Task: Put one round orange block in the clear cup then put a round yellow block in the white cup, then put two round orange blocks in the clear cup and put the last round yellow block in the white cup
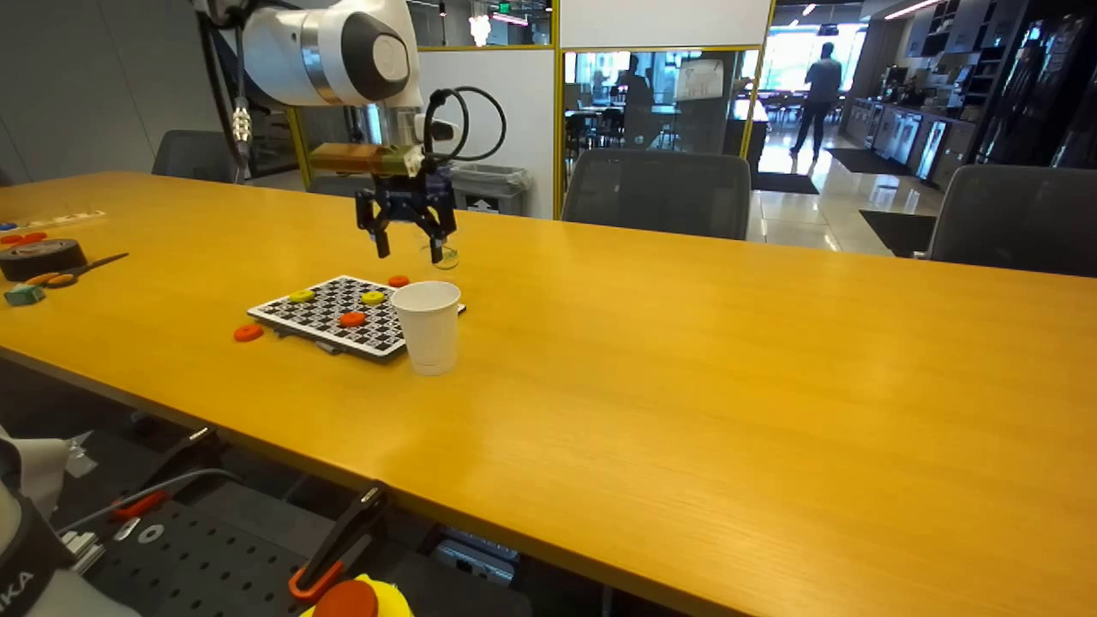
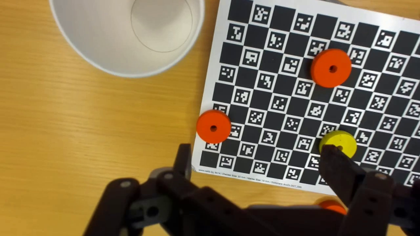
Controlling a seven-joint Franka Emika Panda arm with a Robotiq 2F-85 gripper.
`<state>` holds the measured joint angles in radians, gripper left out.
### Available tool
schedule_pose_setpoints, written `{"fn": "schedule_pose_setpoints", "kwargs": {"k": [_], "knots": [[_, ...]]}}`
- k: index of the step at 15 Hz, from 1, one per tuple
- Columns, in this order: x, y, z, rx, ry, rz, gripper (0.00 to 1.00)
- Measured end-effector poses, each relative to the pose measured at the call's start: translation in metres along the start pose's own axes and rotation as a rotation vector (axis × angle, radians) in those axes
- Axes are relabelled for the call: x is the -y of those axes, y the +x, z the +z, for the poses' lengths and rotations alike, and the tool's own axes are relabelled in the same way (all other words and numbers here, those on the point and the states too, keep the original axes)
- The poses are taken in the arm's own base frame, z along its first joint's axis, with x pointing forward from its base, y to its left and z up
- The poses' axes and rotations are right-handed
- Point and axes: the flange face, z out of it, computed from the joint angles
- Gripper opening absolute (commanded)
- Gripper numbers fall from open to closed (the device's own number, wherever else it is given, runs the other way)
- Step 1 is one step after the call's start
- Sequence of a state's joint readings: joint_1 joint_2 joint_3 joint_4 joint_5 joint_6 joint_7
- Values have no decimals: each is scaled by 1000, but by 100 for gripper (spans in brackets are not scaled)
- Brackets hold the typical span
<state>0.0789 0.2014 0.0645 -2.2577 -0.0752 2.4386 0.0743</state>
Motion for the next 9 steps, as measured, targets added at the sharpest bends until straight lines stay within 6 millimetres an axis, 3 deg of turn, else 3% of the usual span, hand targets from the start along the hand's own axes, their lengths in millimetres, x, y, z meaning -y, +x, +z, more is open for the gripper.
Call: {"fn": "schedule_pose_setpoints", "kwargs": {"k": [4,9], "knots": [[-9,10,38,11,14,-2,100],[-15,12,69,28,23,9,100]]}}
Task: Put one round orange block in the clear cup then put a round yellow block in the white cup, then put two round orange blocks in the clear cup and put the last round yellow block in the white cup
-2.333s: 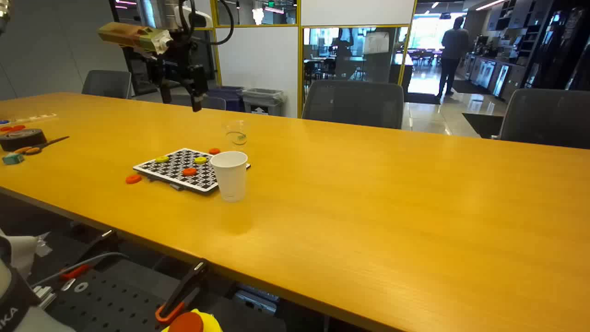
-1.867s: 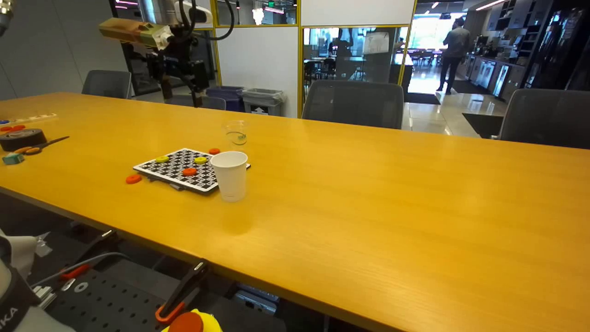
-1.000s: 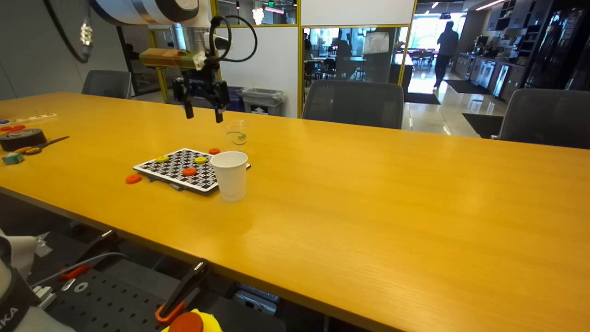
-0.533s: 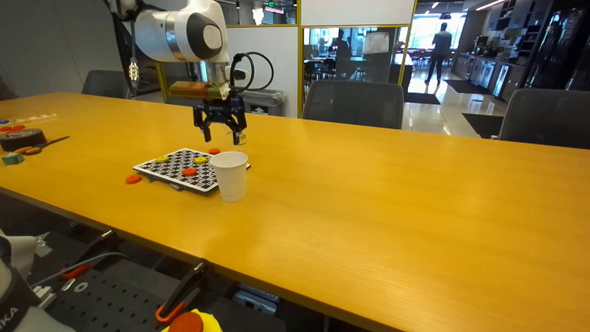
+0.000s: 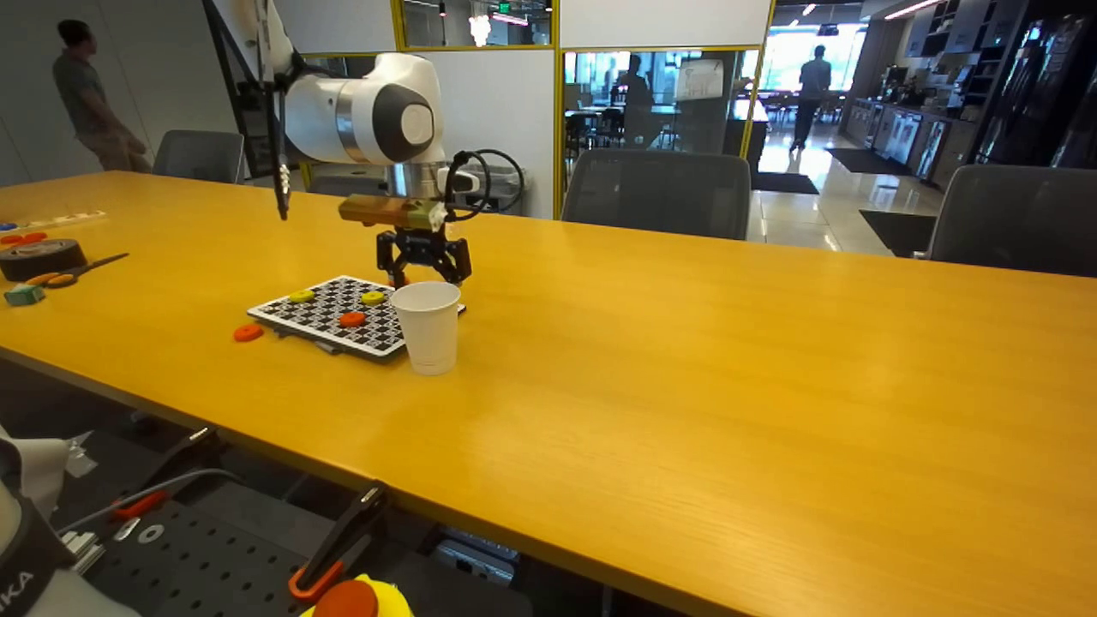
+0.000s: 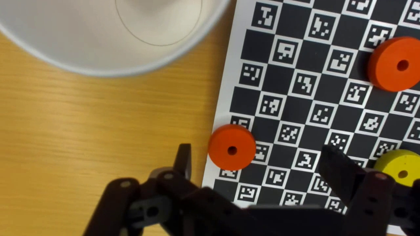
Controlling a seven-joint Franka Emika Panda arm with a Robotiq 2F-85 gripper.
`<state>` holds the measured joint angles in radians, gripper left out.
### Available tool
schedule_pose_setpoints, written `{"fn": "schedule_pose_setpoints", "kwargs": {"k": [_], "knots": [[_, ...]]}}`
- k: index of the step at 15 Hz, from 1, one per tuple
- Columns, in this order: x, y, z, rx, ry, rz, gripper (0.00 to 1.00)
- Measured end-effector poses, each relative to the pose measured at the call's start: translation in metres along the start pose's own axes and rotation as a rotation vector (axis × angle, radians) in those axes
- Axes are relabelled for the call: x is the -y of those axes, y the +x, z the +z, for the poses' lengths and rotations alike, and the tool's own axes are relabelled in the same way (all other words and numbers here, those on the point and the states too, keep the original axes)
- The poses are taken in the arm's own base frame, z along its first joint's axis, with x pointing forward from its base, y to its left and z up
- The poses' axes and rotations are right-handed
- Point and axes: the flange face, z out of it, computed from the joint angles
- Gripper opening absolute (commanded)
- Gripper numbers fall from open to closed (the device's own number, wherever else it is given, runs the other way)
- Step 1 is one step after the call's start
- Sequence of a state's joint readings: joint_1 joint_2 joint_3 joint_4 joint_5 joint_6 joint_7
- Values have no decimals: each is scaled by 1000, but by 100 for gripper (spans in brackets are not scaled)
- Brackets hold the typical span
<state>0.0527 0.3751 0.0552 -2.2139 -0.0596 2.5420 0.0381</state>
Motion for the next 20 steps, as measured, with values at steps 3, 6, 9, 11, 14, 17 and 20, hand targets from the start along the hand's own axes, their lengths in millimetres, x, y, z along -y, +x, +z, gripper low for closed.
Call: {"fn": "schedule_pose_setpoints", "kwargs": {"k": [3,6,9,11,14,17,20], "knots": [[-2,2,10,10,9,3,100],[-4,3,17,13,17,5,100],[-6,3,19,13,24,12,100],[-8,3,20,13,28,17,89],[-11,4,20,0,32,22,56],[-13,5,19,-9,32,25,34],[-13,6,19,-15,32,25,24]]}}
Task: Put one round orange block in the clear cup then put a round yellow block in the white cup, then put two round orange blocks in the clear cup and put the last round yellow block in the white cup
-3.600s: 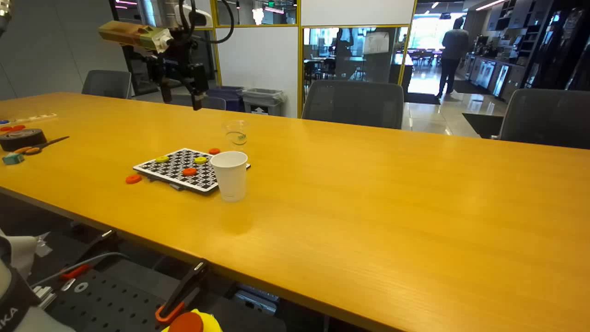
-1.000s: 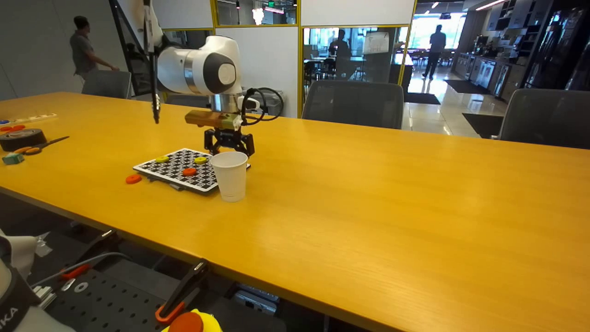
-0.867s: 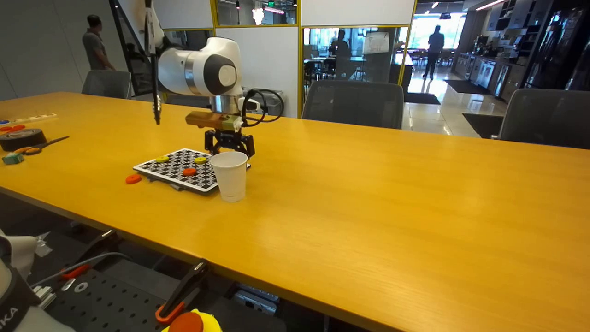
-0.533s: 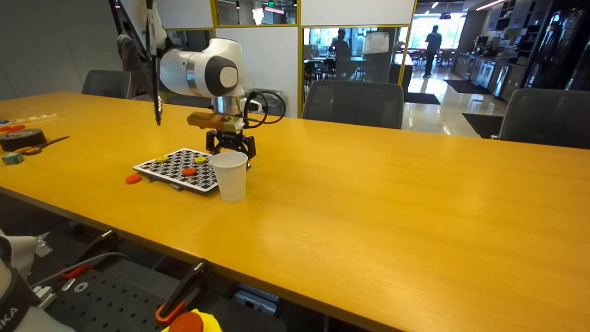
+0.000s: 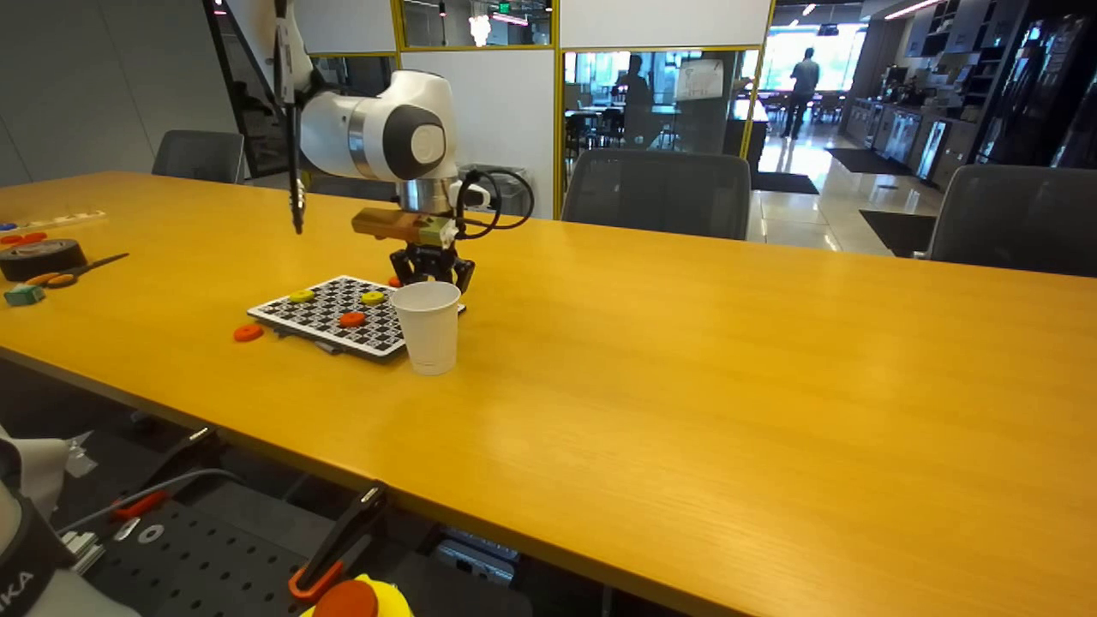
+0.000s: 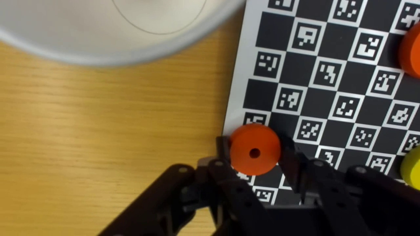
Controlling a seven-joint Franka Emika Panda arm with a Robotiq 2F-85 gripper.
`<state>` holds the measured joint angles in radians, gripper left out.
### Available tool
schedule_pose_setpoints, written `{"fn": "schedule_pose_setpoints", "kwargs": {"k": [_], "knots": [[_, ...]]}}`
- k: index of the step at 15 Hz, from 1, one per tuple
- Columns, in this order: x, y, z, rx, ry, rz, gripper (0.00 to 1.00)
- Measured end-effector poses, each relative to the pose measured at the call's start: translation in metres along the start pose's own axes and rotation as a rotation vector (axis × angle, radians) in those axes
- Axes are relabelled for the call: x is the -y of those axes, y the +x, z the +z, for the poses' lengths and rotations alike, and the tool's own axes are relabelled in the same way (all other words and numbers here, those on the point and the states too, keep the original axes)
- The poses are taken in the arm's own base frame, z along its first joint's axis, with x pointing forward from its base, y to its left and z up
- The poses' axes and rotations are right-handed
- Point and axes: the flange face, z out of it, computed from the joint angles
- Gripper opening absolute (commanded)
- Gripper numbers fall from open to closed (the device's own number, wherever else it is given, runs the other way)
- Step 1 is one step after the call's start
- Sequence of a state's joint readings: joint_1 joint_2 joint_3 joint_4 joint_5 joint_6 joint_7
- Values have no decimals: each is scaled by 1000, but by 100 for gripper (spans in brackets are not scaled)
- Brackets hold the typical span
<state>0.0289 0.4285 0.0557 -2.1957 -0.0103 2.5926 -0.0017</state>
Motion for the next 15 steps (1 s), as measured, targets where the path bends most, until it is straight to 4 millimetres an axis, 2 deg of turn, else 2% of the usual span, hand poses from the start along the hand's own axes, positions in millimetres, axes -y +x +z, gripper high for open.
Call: {"fn": "schedule_pose_setpoints", "kwargs": {"k": [5,8,11,15], "knots": [[-1,1,0,-5,4,7,25],[0,5,-8,-23,8,12,25],[2,18,-31,-67,7,9,25],[13,41,-77,-115,5,-11,25]]}}
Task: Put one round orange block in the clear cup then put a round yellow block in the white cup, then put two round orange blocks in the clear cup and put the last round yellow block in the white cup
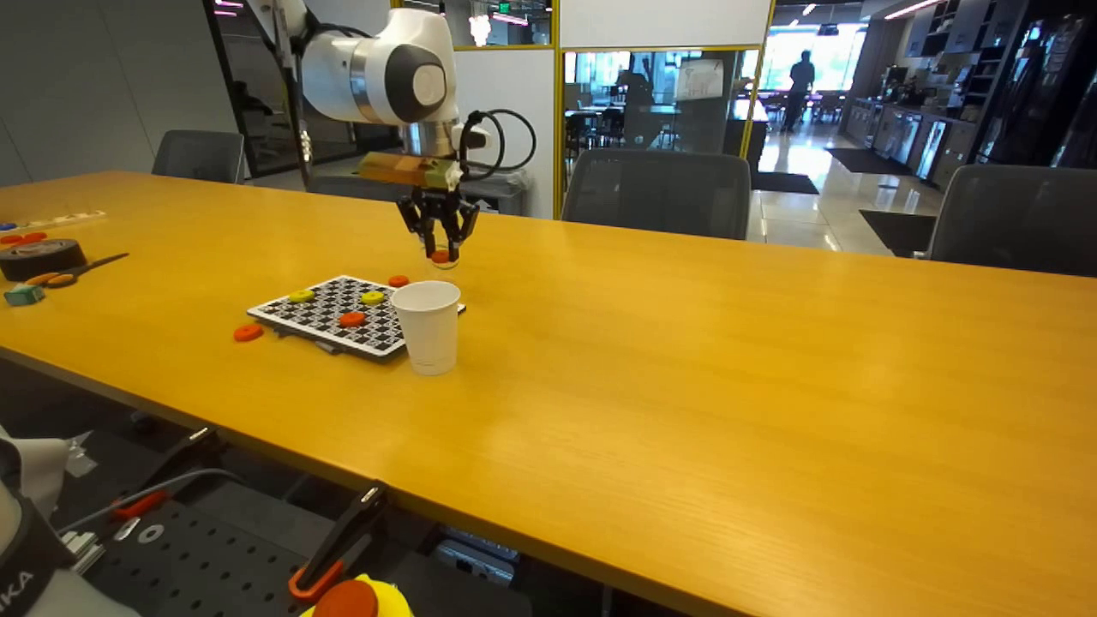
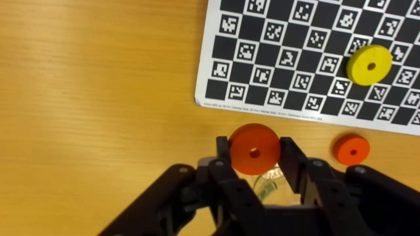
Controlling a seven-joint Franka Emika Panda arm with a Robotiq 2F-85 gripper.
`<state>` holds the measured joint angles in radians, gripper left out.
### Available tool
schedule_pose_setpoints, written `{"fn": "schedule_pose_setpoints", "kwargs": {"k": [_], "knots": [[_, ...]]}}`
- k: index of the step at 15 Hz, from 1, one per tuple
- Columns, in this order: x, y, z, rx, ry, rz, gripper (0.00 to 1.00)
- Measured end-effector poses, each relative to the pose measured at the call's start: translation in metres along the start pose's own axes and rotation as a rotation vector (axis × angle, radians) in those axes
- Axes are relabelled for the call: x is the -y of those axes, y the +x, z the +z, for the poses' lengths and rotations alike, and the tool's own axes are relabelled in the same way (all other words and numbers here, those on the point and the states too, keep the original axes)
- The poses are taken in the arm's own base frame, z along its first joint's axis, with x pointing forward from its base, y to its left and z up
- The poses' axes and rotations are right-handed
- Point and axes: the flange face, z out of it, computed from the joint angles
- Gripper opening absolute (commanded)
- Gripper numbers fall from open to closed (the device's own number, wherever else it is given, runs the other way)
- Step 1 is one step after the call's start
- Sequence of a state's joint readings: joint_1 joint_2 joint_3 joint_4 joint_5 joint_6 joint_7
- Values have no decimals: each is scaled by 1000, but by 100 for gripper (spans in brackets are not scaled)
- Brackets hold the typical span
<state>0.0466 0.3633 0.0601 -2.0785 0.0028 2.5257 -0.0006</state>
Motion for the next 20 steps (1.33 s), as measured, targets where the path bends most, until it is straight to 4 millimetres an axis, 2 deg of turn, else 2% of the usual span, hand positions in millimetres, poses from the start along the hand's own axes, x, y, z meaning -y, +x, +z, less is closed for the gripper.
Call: {"fn": "schedule_pose_setpoints", "kwargs": {"k": [4,8,11,16,17,18,20], "knots": [[24,25,-41,-26,-15,-41,25],[45,41,-64,-30,-18,-74,25],[51,50,-64,-31,-12,-85,25],[48,63,-46,-17,-9,-81,25],[47,65,-42,-13,-9,-79,58],[45,68,-38,-9,-8,-78,69],[43,72,-33,-2,-6,-73,83]]}}
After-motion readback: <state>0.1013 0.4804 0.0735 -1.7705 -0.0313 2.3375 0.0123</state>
